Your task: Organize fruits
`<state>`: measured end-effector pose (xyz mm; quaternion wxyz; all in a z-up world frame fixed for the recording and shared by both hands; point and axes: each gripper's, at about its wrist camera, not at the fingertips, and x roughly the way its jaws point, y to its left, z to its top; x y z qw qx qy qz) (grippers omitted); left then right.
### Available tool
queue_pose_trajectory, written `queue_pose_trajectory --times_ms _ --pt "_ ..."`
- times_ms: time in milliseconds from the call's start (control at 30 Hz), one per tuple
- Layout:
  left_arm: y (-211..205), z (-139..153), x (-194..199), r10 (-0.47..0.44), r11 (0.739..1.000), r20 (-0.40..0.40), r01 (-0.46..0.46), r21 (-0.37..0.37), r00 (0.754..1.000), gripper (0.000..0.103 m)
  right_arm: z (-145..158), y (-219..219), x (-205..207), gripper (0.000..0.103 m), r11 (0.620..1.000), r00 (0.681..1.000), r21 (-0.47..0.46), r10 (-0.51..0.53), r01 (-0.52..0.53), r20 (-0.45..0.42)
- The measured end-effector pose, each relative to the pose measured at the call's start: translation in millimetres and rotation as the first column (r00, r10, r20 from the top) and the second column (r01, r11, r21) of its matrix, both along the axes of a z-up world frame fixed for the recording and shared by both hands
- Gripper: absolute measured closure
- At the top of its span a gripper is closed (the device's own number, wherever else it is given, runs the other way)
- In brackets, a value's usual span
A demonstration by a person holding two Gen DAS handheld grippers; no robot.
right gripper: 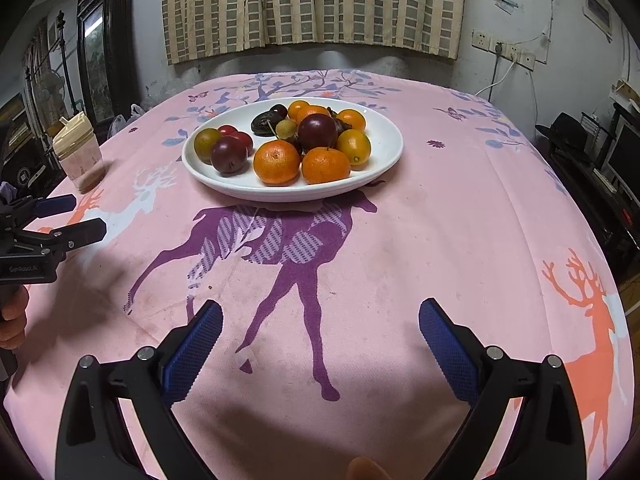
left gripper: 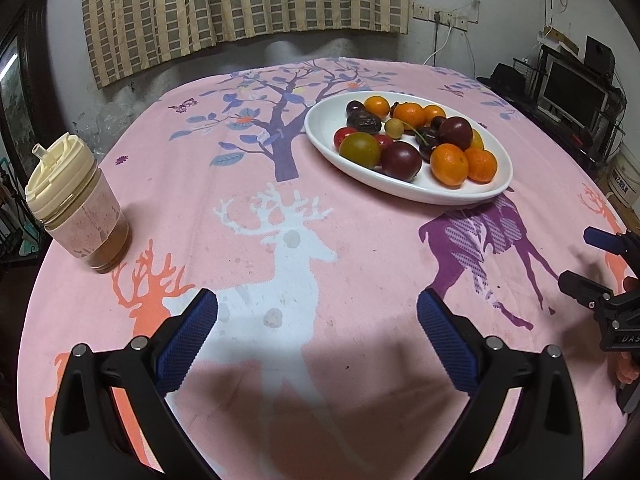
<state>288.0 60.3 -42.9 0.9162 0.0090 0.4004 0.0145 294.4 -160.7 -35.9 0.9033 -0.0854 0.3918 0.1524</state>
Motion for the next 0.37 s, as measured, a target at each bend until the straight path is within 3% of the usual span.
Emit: queue_pose_trajectory --times_ms 367 --pt "0.0 -3.1 -5.8 0.024 1.000 0.020 -0.024 -0.001 1.000 0.005 -0.2 0.6 0.5 0.004 1.000 1.000 -0.007 0.002 -0.002 0.003"
